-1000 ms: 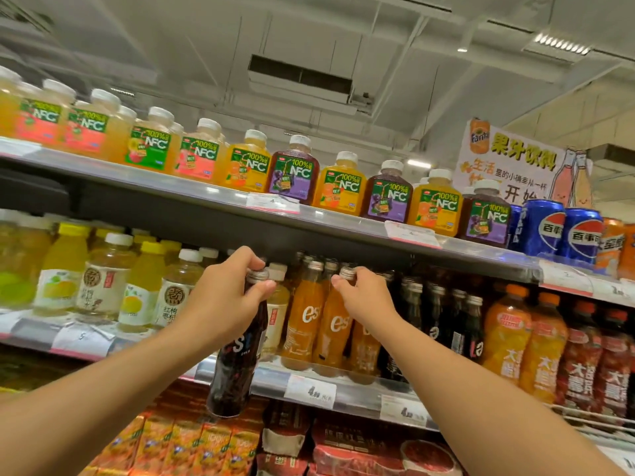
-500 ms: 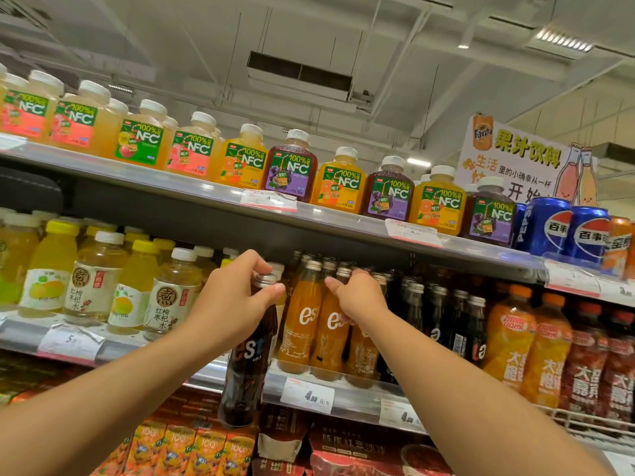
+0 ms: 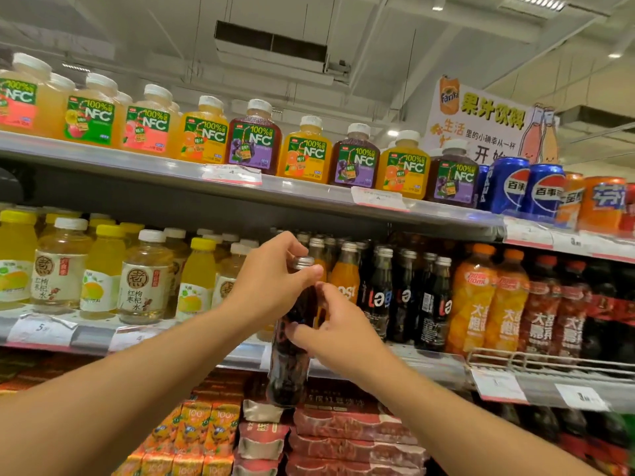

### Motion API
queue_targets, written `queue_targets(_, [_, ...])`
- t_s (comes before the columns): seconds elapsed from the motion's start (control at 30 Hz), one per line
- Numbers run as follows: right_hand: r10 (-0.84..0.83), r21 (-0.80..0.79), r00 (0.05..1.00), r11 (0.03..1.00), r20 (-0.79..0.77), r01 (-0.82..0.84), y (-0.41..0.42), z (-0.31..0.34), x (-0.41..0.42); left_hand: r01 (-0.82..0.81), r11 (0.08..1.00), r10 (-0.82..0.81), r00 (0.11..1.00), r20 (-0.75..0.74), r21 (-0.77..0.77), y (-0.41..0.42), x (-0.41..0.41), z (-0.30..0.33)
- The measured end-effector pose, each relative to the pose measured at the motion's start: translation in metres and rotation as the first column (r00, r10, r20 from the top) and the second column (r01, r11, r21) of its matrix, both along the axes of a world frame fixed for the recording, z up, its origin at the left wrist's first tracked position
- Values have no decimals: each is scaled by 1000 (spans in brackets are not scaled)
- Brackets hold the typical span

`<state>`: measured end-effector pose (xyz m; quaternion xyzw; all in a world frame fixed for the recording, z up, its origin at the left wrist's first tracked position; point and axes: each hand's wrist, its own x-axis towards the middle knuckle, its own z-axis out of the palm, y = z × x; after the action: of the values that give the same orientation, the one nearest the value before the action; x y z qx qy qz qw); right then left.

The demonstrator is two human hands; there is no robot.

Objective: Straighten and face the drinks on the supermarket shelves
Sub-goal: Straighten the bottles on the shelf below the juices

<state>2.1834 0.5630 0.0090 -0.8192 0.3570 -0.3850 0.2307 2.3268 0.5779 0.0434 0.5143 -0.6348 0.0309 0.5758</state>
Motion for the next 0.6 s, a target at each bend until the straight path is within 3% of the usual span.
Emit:
queue_targets(0.23, [-199, -144, 980, 970, -2, 196, -2, -1, -42, 28, 999, -28, 999, 15, -44, -4, -57, -5])
queue_targets(0.4, [-244, -135, 969, 962, -47, 236, -8, 5, -72, 27, 998, -25, 999, 31, -52, -10, -90, -2])
queue_targets(0.5, [-230, -170, 972, 961, -43, 220, -17, 15, -94, 108, 992, -109, 994, -6, -62, -11, -101, 3])
queue_targets(0.6, [-258, -228, 964, 944, -60, 238, -31, 39, -123, 122, 984, -108, 988, 108, -133, -11, -88, -11])
